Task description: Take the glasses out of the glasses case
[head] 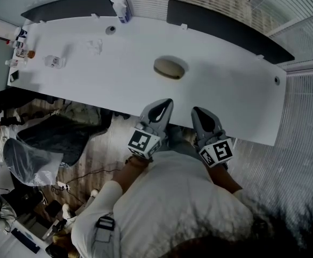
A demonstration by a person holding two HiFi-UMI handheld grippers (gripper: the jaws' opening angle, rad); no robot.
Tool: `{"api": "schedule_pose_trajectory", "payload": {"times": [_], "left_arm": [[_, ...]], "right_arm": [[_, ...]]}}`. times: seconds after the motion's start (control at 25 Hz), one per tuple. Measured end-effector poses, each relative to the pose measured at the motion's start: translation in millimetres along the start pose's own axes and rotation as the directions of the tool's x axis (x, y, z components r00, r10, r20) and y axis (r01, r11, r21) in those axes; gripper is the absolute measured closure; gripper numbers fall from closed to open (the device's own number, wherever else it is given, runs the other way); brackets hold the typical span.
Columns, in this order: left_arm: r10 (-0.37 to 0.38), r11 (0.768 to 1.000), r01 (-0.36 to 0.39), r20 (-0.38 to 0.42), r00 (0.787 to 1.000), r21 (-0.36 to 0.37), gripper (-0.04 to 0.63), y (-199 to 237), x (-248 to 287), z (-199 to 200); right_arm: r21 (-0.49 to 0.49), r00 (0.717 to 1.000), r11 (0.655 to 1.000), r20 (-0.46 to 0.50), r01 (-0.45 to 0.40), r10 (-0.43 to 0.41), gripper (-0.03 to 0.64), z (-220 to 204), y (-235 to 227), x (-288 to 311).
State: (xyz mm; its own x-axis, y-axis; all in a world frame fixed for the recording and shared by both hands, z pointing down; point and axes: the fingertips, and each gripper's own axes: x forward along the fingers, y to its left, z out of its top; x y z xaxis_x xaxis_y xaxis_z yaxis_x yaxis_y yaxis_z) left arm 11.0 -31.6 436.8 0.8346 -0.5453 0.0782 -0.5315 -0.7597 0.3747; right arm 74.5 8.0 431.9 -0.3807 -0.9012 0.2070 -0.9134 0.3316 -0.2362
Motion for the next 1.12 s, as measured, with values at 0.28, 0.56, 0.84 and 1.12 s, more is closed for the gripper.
{"api": "schedule_pose_trajectory", "payload": {"times": [0.28,0.56,0.84,1.12], "left_arm": [[0.052,0.999,-0.053,-0.053,0.997,-0.006,0.594,23,7,-23],[0.103,0.993,-0.107,-0.079,0.992,-0.046,0.594,50,19,-46],[0.144,0.988,-0.149,-0.106,0.984,-0.047,0.594,76,33,-68],[0.163,0.985,-0.17,-0.143,0.976,-0.035,0.594,92,43,-90]], "right_arm": [[-0.082,0.999,0.996,-0.033,-0.027,0.024,0.618,-24,-5,28],[-0.148,0.996,0.989,-0.091,-0.031,0.017,0.618,-50,-23,59],[-0.178,0.991,0.983,-0.132,-0.039,0.015,0.618,-70,-35,85],[-0.192,0.981,0.979,-0.189,-0.067,0.03,0.618,-98,-42,111]]}}
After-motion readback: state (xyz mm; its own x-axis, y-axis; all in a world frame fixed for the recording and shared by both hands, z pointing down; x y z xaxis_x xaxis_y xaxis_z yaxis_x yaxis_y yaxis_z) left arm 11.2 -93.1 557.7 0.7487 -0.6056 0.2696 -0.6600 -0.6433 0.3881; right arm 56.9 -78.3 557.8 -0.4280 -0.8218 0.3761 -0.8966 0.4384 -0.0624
